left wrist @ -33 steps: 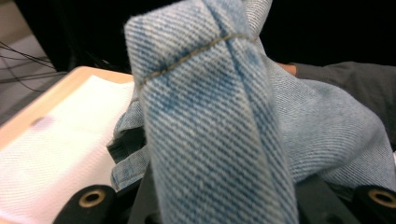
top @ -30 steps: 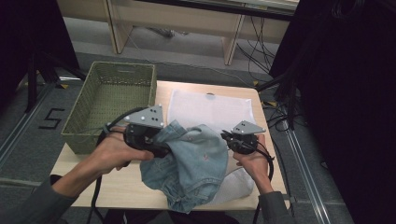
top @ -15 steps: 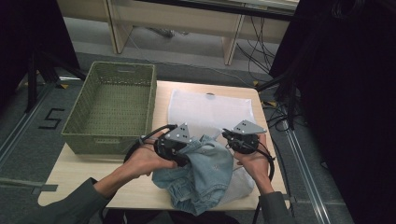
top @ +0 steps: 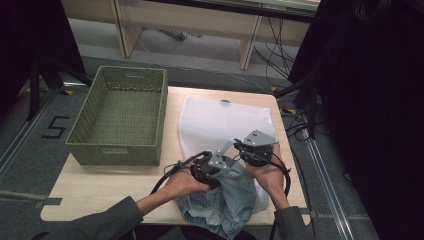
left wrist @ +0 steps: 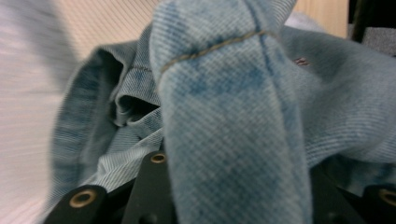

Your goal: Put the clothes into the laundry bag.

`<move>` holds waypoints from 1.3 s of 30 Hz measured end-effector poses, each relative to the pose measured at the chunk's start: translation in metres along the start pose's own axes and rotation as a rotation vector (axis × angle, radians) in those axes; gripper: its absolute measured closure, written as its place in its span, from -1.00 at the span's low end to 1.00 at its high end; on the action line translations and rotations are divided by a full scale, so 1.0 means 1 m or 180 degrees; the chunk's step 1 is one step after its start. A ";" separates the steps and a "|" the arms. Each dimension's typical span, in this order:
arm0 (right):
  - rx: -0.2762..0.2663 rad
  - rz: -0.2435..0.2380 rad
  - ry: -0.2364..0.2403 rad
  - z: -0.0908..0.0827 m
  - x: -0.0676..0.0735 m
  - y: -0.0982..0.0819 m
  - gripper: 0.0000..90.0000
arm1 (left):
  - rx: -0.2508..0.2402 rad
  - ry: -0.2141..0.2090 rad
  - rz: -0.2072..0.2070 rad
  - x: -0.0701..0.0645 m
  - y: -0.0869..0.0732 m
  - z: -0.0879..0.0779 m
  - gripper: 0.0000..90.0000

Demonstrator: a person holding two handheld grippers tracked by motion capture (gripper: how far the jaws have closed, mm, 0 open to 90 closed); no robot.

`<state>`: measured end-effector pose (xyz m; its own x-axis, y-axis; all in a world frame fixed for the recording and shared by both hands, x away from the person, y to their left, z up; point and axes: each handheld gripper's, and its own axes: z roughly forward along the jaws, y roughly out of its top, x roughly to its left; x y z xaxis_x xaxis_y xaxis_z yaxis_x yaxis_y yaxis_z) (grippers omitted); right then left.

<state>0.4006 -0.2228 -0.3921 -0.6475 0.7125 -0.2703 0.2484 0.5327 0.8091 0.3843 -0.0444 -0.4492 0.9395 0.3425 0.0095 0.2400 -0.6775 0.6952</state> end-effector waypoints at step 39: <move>0.0057 0.0051 0.0063 0.002 0.008 -0.002 0.99 | -0.0217 -0.0078 -0.0305 0.012 -0.019 -0.040 0.61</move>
<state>0.3962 -0.2174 -0.3968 -0.6573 0.7121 -0.2469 0.2717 0.5294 0.8037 0.3808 -0.0010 -0.4334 0.9190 0.3869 -0.0762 0.3124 -0.5963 0.7395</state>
